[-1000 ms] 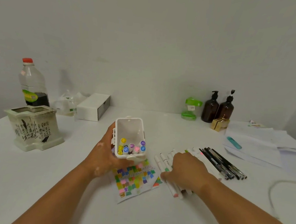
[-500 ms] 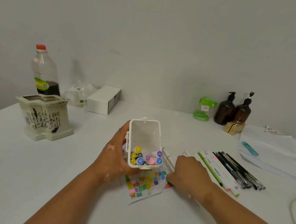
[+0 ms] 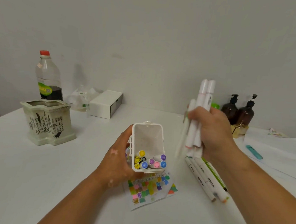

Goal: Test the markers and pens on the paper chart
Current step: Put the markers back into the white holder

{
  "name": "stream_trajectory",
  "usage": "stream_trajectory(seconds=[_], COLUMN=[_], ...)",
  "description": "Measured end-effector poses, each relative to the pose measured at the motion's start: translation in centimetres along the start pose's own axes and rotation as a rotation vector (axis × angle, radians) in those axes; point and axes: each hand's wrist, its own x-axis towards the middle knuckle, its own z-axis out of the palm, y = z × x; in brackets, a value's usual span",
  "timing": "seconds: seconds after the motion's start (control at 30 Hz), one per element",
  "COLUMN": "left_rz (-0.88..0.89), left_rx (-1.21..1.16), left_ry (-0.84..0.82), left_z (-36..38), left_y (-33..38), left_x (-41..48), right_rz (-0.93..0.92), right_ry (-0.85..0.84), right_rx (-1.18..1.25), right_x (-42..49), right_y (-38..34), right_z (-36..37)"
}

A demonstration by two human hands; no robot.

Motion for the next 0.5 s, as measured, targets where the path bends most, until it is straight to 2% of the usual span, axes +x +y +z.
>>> stream_trajectory(seconds=[0.1,0.23,0.4,0.5], left_rz=[-0.003,-0.014,-0.064,-0.103], left_rx=[0.024,0.049,0.044,0.0], left_ry=[0.015,0.025,0.006,-0.02], left_z=[0.2,0.2,-0.1,-0.2], left_y=[-0.1,-0.4,-1.1,-1.4], left_x=[-0.2,-0.5,-0.3,-0.3], right_rz=[-0.171,-0.292,-0.409,-0.418], right_ry=[-0.022,-0.093,-0.261,-0.336], right_rx=[0.048,-0.147,-0.375,-0.471], right_x=[-0.8,-2.0,-2.4,-2.6], right_y=[-1.3,0.5,2.5,2.5], right_z=[3.8,6.8,7.4,6.6])
